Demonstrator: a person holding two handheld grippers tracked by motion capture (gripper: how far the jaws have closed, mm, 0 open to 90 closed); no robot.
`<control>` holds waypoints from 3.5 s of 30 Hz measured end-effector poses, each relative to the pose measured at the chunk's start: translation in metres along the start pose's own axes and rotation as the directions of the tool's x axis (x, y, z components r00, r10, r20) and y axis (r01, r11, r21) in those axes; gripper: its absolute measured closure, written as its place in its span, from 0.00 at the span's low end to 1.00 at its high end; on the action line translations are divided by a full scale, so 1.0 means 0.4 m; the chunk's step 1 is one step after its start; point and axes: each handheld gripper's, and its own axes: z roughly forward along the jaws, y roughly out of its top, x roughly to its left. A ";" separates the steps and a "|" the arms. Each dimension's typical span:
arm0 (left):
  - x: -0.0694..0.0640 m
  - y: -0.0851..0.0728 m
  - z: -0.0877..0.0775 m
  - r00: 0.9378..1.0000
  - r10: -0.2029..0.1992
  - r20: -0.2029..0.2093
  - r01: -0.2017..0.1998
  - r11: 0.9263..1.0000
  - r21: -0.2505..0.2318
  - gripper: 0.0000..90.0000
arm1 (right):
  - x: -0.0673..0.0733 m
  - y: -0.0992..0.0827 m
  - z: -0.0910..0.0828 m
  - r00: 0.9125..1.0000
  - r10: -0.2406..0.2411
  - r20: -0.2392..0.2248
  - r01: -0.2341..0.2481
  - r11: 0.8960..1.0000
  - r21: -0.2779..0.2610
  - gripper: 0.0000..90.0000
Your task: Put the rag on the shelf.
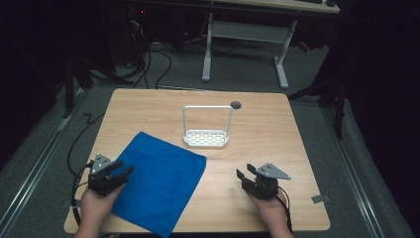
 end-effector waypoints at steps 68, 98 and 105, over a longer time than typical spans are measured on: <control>0.009 -0.014 -0.015 0.998 0.060 -0.001 -0.060 0.998 -0.005 0.70 | 0.119 -0.073 -0.010 0.969 -0.194 -0.151 0.228 0.939 0.258 0.99; -0.288 0.008 0.112 0.930 0.241 0.278 -0.275 0.957 0.090 0.81 | -0.055 -0.082 -0.035 0.992 -0.120 -0.043 0.127 0.961 0.246 1.00; -0.304 -0.008 0.129 0.928 0.254 0.271 -0.301 0.942 0.147 0.97 | -0.053 -0.082 -0.034 0.991 -0.125 -0.037 0.130 0.961 0.245 1.00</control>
